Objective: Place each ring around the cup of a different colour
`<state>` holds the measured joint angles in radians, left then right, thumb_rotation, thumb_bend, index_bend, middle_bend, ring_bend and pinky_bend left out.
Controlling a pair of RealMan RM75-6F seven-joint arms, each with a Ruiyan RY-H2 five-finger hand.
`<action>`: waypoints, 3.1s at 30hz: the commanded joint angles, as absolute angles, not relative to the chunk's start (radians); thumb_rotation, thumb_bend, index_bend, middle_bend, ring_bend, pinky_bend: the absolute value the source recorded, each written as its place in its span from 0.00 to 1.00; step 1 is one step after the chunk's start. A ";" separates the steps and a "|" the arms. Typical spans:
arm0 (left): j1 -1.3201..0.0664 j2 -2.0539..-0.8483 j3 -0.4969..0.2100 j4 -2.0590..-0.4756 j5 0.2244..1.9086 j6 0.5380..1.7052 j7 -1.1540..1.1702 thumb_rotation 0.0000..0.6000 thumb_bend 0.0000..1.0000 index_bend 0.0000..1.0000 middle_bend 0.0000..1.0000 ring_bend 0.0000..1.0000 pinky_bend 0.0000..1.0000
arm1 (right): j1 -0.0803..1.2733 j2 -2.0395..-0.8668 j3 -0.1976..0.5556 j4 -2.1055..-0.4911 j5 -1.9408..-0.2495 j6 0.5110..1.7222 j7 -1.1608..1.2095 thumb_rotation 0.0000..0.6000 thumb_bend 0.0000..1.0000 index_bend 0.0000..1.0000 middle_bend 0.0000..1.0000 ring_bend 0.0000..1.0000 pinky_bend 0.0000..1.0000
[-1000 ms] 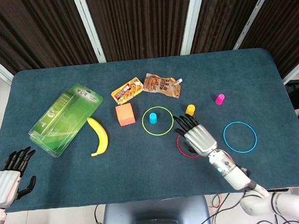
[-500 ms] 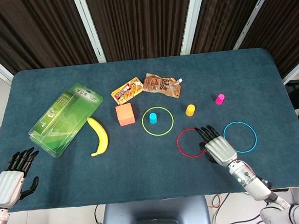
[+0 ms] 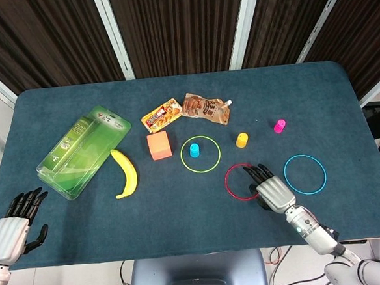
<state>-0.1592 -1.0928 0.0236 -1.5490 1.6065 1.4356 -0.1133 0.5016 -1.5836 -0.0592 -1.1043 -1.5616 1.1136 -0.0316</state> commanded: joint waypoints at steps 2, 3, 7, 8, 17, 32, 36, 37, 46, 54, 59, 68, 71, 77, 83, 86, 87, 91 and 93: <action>-0.160 -1.092 0.023 -1.550 1.605 1.435 -0.114 1.00 0.48 0.00 0.00 0.00 0.05 | 0.502 -1.590 -0.058 -1.097 -1.562 1.105 -0.027 1.00 0.50 0.61 0.03 0.00 0.00; -0.160 -1.092 0.023 -1.550 1.605 1.435 -0.114 1.00 0.48 0.00 0.00 0.00 0.05 | 0.502 -1.593 -0.057 -1.095 -1.563 1.104 -0.025 1.00 0.50 0.61 0.03 0.00 0.00; -0.160 -1.091 0.023 -1.554 1.605 1.435 -0.111 1.00 0.48 0.00 0.00 0.00 0.05 | 0.502 -1.599 -0.055 -1.089 -1.562 1.096 -0.012 1.00 0.50 0.62 0.03 0.00 0.00; -0.158 -1.090 0.025 -1.554 1.605 1.435 -0.113 1.00 0.48 0.00 0.00 0.00 0.05 | 0.502 -1.600 -0.054 -1.089 -1.562 1.094 -0.007 1.00 0.50 0.62 0.03 0.00 0.00; -0.161 -1.087 0.025 -1.552 1.604 1.429 -0.120 1.00 0.48 0.00 0.00 0.00 0.05 | 0.499 -1.609 -0.050 -1.076 -1.563 1.089 0.008 1.00 0.50 0.68 0.04 0.00 0.00; -0.160 -1.088 0.025 -1.550 1.605 1.432 -0.122 1.00 0.48 0.00 0.00 0.00 0.05 | 0.498 -1.611 -0.036 -1.080 -1.566 1.097 0.013 1.00 0.50 0.74 0.06 0.00 0.00; -0.160 -1.087 0.026 -1.551 1.607 1.433 -0.122 1.00 0.48 0.00 0.00 0.00 0.05 | 0.504 -1.610 -0.020 -1.079 -1.559 1.099 0.021 1.00 0.50 0.75 0.07 0.00 0.00; -0.159 -1.087 0.026 -1.551 1.607 1.433 -0.122 1.00 0.48 0.00 0.00 0.00 0.05 | 0.506 -1.610 -0.014 -1.078 -1.556 1.099 0.024 1.00 0.50 0.75 0.07 0.00 0.00; -0.160 -1.089 0.026 -1.552 1.606 1.430 -0.116 1.00 0.48 0.00 0.00 0.00 0.05 | 0.547 -1.604 0.057 -1.077 -1.524 1.094 0.041 1.00 0.50 0.75 0.07 0.00 0.00; -0.162 -1.092 0.023 -1.554 1.598 1.425 -0.106 1.00 0.48 0.00 0.00 0.00 0.05 | 0.700 -1.632 0.231 -0.958 -1.350 0.896 0.054 1.00 0.50 0.75 0.08 0.00 0.00; -0.165 -1.092 0.019 -1.554 1.590 1.417 -0.105 1.00 0.48 0.00 0.00 0.00 0.05 | 0.742 -1.666 0.234 -0.895 -1.327 0.839 0.046 1.00 0.50 0.75 0.08 0.00 0.00; -0.166 -1.090 0.020 -1.554 1.587 1.414 -0.108 1.00 0.48 0.00 0.00 0.00 0.05 | 0.739 -1.695 0.209 -0.850 -1.315 0.827 0.052 1.00 0.50 0.60 0.08 0.00 0.00; -0.164 -1.089 0.020 -1.555 1.590 1.418 -0.110 1.00 0.48 0.00 0.00 0.00 0.05 | 0.733 -1.690 0.204 -0.854 -1.321 0.843 0.057 1.00 0.50 0.53 0.08 0.00 0.00; -0.164 -1.089 0.022 -1.555 1.593 1.420 -0.111 1.00 0.48 0.00 0.00 0.00 0.05 | 0.699 -1.643 0.191 -0.913 -1.332 0.893 0.069 1.00 0.50 0.49 0.07 0.00 0.00; -0.162 -1.089 0.022 -1.555 1.599 1.427 -0.109 1.00 0.48 0.00 0.00 0.00 0.05 | 0.561 -1.537 0.110 -1.089 -1.406 1.072 0.114 1.00 0.50 0.49 0.07 0.00 0.00; -0.163 -1.090 0.025 -1.556 1.600 1.422 -0.105 1.00 0.48 0.00 0.00 0.00 0.05 | 0.481 -1.492 0.048 -1.142 -1.445 1.156 0.125 1.00 0.50 0.49 0.07 0.00 0.00; -0.163 -1.090 0.026 -1.558 1.601 1.422 -0.102 1.00 0.48 0.00 0.00 0.00 0.05 | 0.460 -1.481 0.032 -1.150 -1.456 1.175 0.132 1.00 0.50 0.50 0.07 0.00 0.00; -0.160 -1.090 0.028 -1.560 1.607 1.428 -0.099 1.00 0.48 0.00 0.00 0.00 0.05 | 0.389 -1.457 -0.029 -1.124 -1.487 1.221 0.190 1.00 0.50 0.50 0.07 0.00 0.00; -0.159 -1.093 0.028 -1.560 1.606 1.428 -0.095 1.00 0.48 0.00 0.00 0.00 0.05 | 0.361 -1.461 -0.049 -1.081 -1.495 1.231 0.215 1.00 0.50 0.50 0.07 0.00 0.00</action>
